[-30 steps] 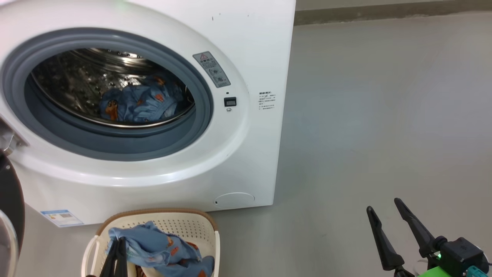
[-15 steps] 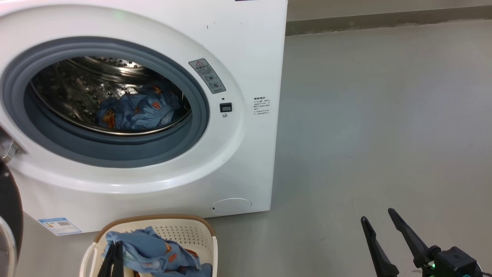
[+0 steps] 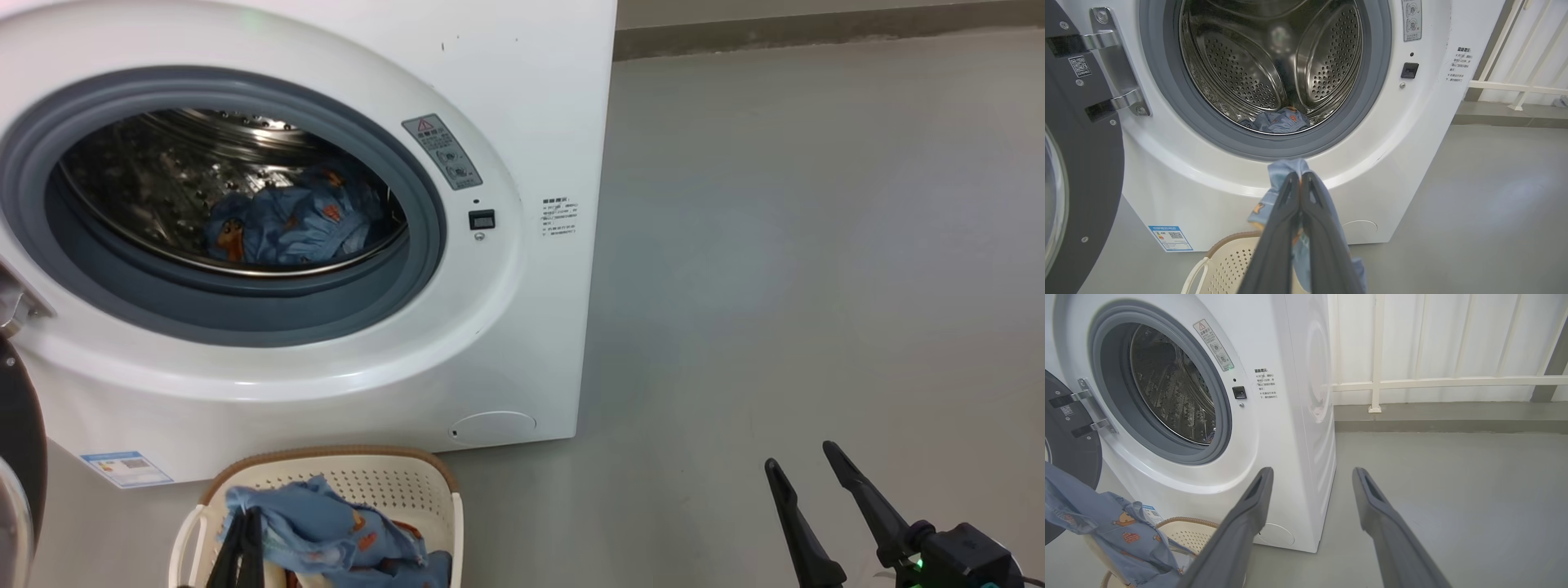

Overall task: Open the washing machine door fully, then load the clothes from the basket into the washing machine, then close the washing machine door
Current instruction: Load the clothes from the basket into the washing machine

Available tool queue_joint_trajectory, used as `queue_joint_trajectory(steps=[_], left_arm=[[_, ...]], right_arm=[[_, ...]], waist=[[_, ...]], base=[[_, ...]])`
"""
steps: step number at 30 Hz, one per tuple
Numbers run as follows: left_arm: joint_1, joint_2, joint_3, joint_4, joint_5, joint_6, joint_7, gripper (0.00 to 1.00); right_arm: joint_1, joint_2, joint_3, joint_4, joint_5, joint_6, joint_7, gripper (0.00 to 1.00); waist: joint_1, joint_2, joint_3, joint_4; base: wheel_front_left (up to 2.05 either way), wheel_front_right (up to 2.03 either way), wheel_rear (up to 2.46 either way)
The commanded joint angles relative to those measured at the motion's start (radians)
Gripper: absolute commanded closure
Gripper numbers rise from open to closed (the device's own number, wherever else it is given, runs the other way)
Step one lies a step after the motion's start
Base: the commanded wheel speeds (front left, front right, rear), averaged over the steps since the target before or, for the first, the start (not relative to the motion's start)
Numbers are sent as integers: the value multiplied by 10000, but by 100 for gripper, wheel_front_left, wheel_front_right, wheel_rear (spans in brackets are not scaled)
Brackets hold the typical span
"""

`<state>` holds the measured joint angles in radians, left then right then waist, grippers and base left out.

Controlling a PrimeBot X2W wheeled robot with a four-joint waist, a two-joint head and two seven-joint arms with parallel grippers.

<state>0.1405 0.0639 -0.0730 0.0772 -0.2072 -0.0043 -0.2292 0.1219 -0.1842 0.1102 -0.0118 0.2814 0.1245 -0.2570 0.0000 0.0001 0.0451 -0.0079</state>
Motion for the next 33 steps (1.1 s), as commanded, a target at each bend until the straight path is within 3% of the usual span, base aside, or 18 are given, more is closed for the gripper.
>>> queue_joint_trajectory(steps=[1,11,19,33], left_arm=[[-474,145,284,-190,-54,50,-84,100],[-2173,218,230,728,-307,-136,112,100],[-4328,385,278,2476,-755,-480,642,100],[-8647,1519,741,5242,-1352,-755,2022,100]], right_arm=[[-207,-129,180,-284,-127,62,-48,0],[-462,-208,200,-382,-87,62,-48,0],[-799,-252,160,-517,-16,62,-48,0],[-1820,-227,230,-812,175,62,-48,0]], waist=[[0,-1,43,11],[0,-1,603,-86],[0,-1,1451,-383],[0,-1,3501,-1011]], base=[[0,0,0],[0,0,0],[0,0,0],[0,0,0]])
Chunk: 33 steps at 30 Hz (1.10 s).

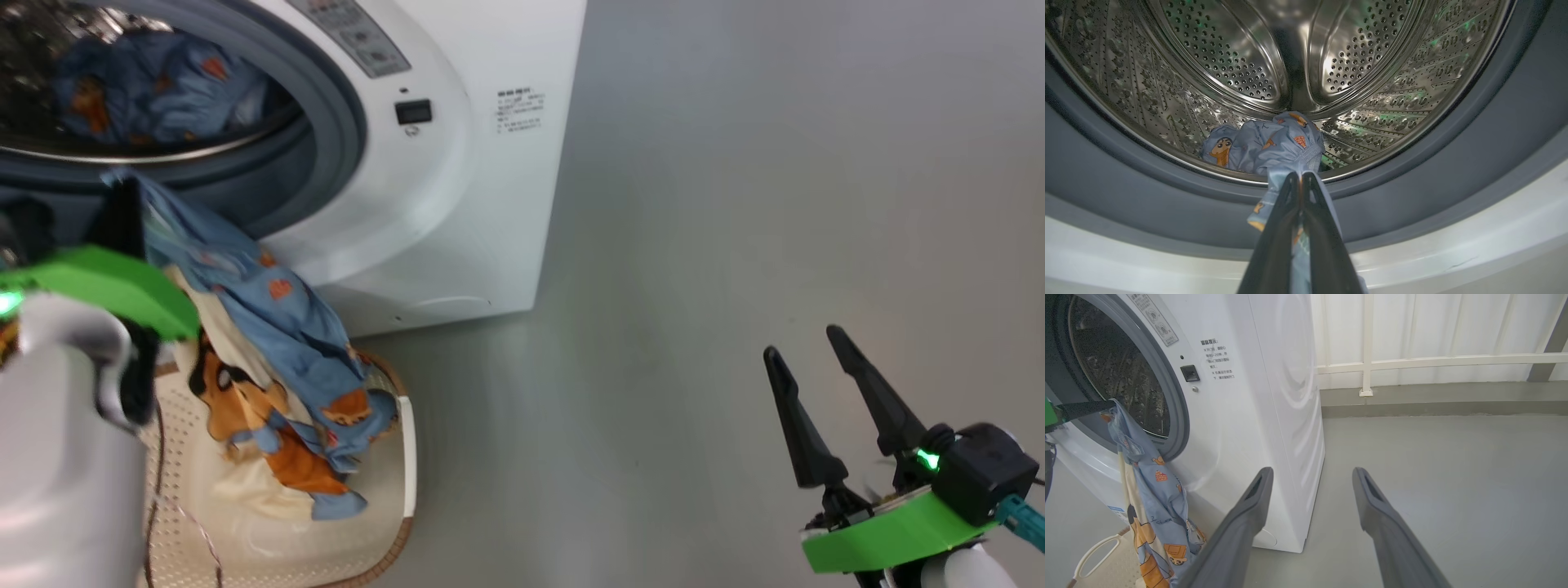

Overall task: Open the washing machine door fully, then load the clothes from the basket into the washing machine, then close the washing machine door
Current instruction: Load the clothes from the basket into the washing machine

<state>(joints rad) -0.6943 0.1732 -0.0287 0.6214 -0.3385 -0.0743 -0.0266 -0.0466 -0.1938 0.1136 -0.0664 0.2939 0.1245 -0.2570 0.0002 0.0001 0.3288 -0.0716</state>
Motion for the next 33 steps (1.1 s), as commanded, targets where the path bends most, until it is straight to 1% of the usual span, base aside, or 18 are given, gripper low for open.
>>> queue_joint_trajectory(steps=[1,8,14,20,23,25,26,30,33], left_arm=[[-602,515,322,-52,-95,-75,175,100],[-2499,1304,426,711,-384,-175,1765,100],[-3621,2048,426,766,-405,-157,3033,100],[-4219,2572,603,480,-551,-11,3806,100],[-4383,2828,730,337,-583,75,3818,100],[-4468,2866,950,242,-712,201,3533,100],[-4498,3016,950,194,-598,284,3329,100],[-4752,3284,1044,178,-421,462,2622,100],[-5049,3501,1057,147,-176,610,1820,100]], right_arm=[[-219,-118,209,-270,72,62,-48,0],[-784,-23,282,-307,201,62,-48,0],[-1123,98,323,-305,333,62,-48,0],[-1380,171,448,-351,434,62,-48,0],[-1489,193,509,-366,464,62,-48,0],[-1537,202,522,-356,477,62,-48,0],[-1566,199,526,-355,488,62,-48,0],[-1627,183,559,-359,519,62,-48,0],[-1671,181,603,-357,547,62,-48,0]], waist=[[-2,-1,816,-434],[-2,-1,1744,-830],[-2,-1,2353,-1193],[-2,-1,2867,-1552],[-2,-1,3081,-1709],[-2,-1,3189,-1790],[-2,-1,3287,-1854],[-2,-1,3434,-1973],[-2,-1,3515,-2072]], base=[[0,0,0],[0,0,0],[0,0,0],[0,0,0],[0,0,0],[0,0,0],[0,0,0],[0,0,0],[0,0,0]])
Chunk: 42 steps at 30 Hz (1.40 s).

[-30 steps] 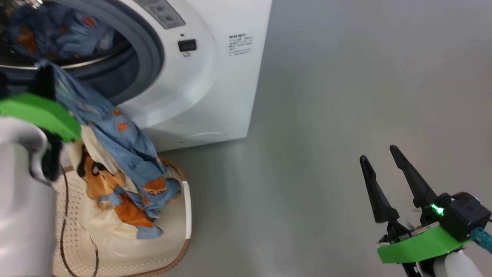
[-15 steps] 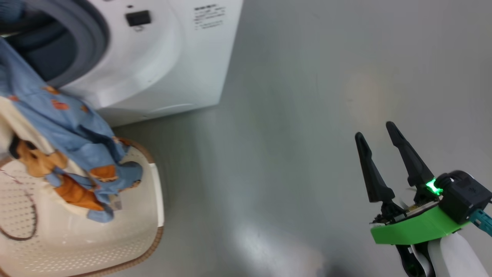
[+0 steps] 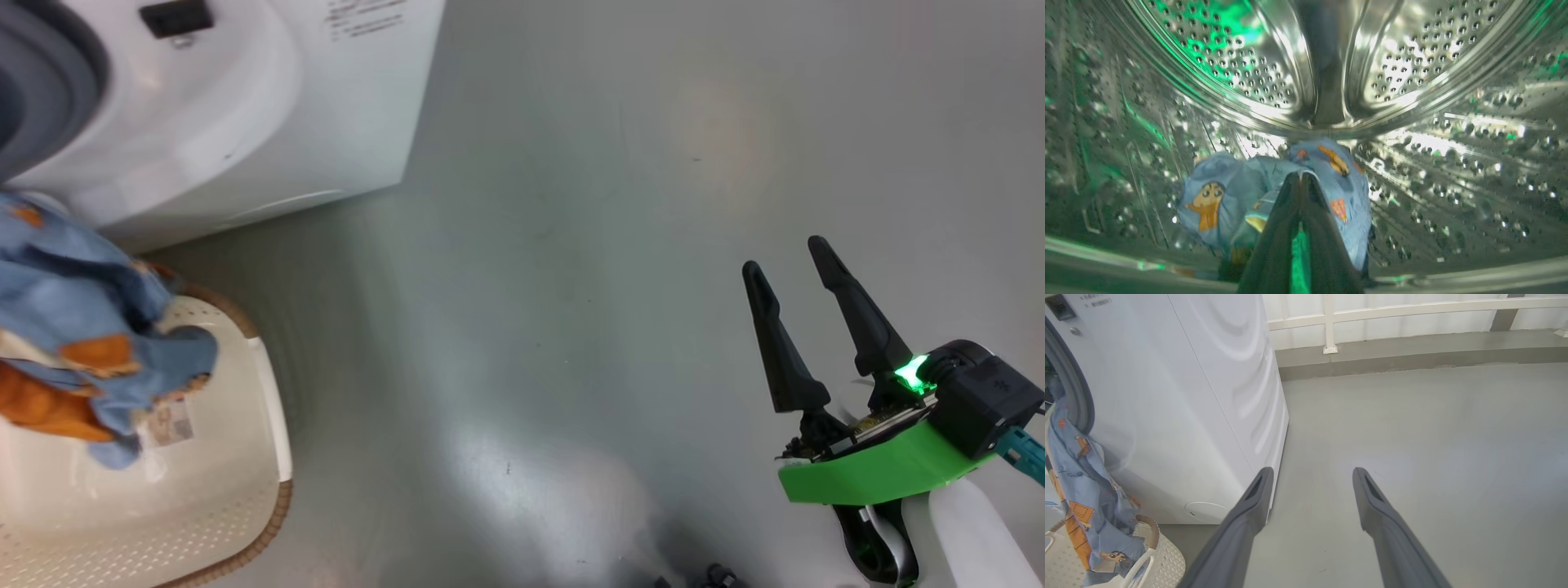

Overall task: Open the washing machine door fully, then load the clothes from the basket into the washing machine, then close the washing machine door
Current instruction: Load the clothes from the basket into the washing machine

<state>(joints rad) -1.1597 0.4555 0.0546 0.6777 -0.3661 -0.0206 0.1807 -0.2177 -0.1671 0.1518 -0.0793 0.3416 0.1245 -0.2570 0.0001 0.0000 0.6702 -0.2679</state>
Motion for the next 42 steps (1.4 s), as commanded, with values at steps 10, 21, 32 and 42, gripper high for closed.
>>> queue_joint_trajectory(steps=[10,21,32,42], left_arm=[[-1682,1353,210,-512,889,525,-3060,100],[-2228,1406,-128,349,1116,318,-4048,100],[-1828,1026,-200,1222,633,105,-3407,100],[-1203,646,-343,1202,334,34,-2967,0]], right_arm=[[-90,-94,407,-182,132,62,-48,0],[-224,-4,411,-179,164,62,-48,0],[-312,-46,275,-203,170,62,-48,0],[-339,-161,196,-205,129,62,-48,0]], waist=[[-1,0,370,-517],[-1,0,737,-590],[-1,0,861,-212],[-1,0,504,162]], base=[[0,0,0],[0,0,0],[0,0,0],[0,0,0]])
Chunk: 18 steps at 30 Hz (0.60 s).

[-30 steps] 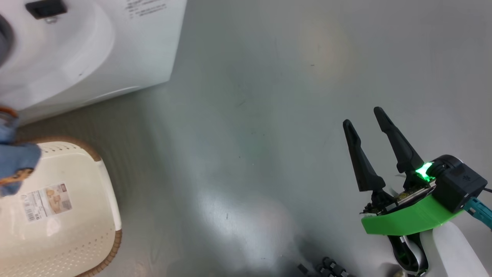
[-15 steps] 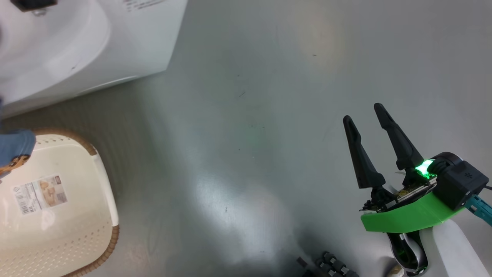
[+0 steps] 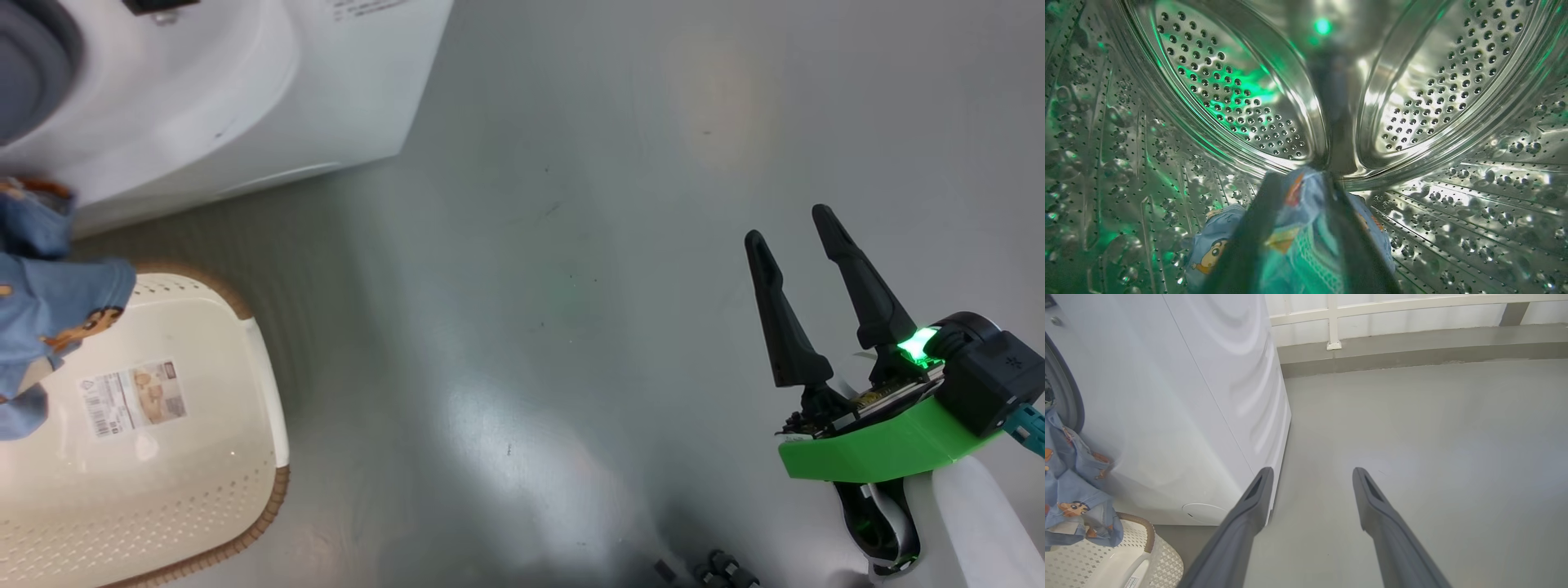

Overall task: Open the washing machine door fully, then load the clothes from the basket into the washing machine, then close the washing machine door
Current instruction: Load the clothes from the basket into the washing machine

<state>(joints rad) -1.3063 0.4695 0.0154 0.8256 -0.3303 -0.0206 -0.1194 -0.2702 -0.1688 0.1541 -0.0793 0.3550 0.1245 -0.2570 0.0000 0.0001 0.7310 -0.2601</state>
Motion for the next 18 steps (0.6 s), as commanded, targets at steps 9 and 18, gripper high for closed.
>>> queue_joint_trajectory(steps=[9,18], left_arm=[[1035,291,0,-573,-196,160,52,0],[2605,-245,77,-1584,-425,401,-668,0]], right_arm=[[359,-189,17,-193,-75,62,-48,0],[629,-232,-90,-134,-181,62,-48,0]], waist=[[0,-1,-580,403],[0,-1,-1122,881]], base=[[0,0,0],[0,0,0]])
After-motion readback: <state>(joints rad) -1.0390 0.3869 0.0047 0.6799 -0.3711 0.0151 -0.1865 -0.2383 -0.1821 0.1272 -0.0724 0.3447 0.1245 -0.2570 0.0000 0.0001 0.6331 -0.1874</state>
